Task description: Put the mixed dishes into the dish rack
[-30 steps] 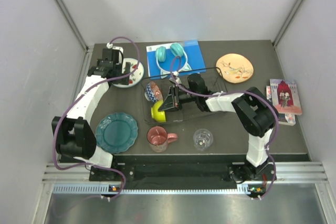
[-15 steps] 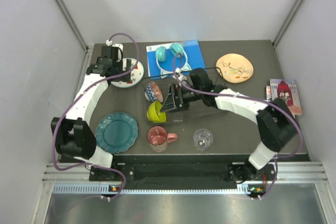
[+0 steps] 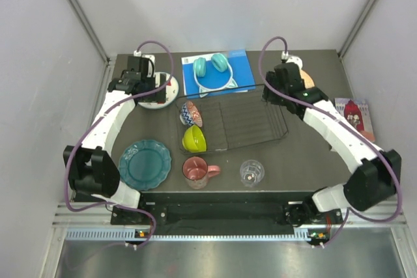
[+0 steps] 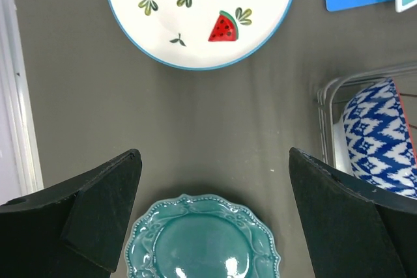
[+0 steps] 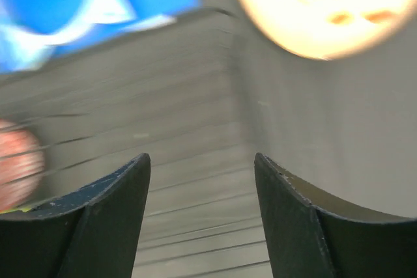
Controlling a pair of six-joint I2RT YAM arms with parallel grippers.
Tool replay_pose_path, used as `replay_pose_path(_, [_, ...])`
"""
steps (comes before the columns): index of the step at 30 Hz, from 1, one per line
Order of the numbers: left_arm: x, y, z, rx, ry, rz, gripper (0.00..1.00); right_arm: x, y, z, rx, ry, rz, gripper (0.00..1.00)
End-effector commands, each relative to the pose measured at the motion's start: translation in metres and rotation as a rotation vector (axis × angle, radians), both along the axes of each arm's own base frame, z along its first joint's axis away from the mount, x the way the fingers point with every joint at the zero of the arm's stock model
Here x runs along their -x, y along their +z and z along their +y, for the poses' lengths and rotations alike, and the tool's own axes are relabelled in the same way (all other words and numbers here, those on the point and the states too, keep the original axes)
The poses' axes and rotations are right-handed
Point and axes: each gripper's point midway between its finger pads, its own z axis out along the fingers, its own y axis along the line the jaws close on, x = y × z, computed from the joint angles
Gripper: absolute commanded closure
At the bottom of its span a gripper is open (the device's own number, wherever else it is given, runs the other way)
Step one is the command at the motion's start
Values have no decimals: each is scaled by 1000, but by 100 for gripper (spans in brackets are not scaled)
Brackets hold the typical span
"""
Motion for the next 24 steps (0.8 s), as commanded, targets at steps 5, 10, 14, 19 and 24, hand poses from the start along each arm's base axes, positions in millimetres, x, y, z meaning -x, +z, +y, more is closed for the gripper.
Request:
replay_pose_path(5, [11,-1,-9,47,-14,16,1,11,-83,-62,280,-206,178,35])
replay_pose_path(10, [11,-7,-26,90,-35,33,1,33,-103,-75,290,-246,232,34])
replay_pose_path(14, [8,-21,-43,92,-67,68,1,50,-112,-71,242,-220,276,37])
replay_pose_path(19, [-1,-45,-56,101,-84,139,1,84,-126,-66,175,-184,326,41])
replay_pose_path(24, [-16,-55,-63,108,-83,154,1,114,-129,-64,155,-169,349,41])
